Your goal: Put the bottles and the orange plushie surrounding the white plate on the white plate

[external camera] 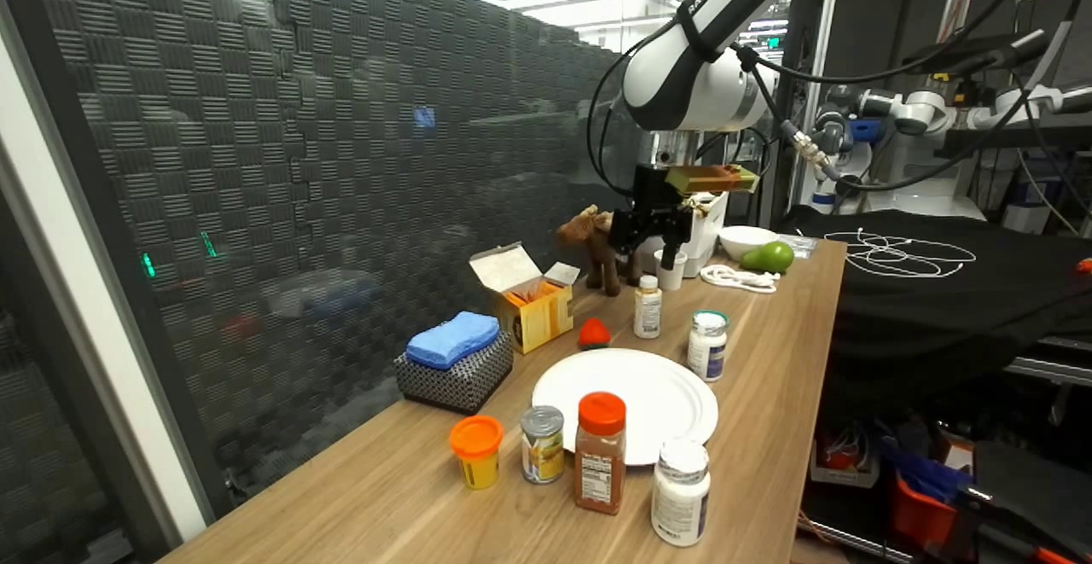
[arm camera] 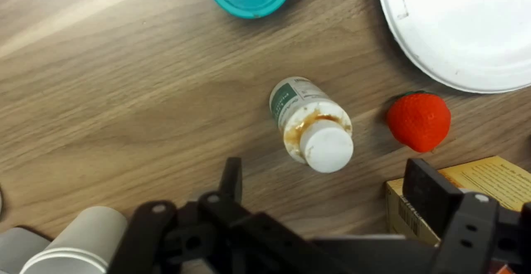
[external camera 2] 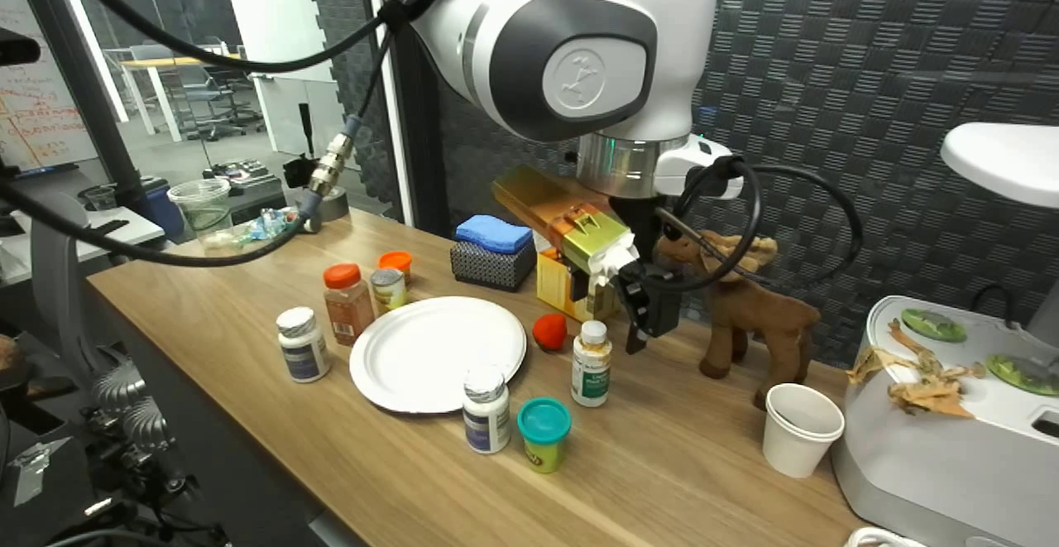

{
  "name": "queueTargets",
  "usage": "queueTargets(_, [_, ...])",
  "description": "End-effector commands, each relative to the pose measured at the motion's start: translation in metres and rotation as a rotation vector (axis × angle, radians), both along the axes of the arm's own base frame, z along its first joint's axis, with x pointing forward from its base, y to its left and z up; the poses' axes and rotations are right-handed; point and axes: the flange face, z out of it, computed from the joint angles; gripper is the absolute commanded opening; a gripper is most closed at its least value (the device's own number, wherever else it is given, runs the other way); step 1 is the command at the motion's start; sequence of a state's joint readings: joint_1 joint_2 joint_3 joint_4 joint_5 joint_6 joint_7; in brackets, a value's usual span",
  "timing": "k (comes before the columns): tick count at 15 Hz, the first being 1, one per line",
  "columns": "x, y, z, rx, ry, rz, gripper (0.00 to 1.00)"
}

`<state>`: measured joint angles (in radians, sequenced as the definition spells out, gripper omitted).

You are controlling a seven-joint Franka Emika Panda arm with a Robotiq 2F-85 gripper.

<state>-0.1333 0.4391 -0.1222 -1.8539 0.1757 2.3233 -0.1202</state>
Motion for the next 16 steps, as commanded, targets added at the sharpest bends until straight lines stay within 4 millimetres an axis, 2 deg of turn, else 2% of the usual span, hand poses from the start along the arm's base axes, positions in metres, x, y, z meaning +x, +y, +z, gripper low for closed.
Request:
queueTargets(1, [0.000, -0.002, 0.006, -0.009, 0.029, -0.008, 1.00])
queueTargets(8, [0.005, 0.006, -0.005, -0.022, 0.053, 0.034, 1.00])
queueTargets(9, [0.005, 0.007, -0.006, -0.022, 0.055, 0.037, 0.75])
queueTargets(10, [0.005, 0.007, -0.007, -0.027, 0.054, 0.041, 0.74])
queueTargets(11, [0.006, 0.007, -0.007, -0.030, 0.051, 0.046, 0.68])
queueTargets(12, [0.007, 0.007, -0.007, -0.033, 0.047, 0.051, 0.58])
queueTargets(16, [0.008, 0.008, -0.007, -0.044, 0.048, 0.054, 0.28])
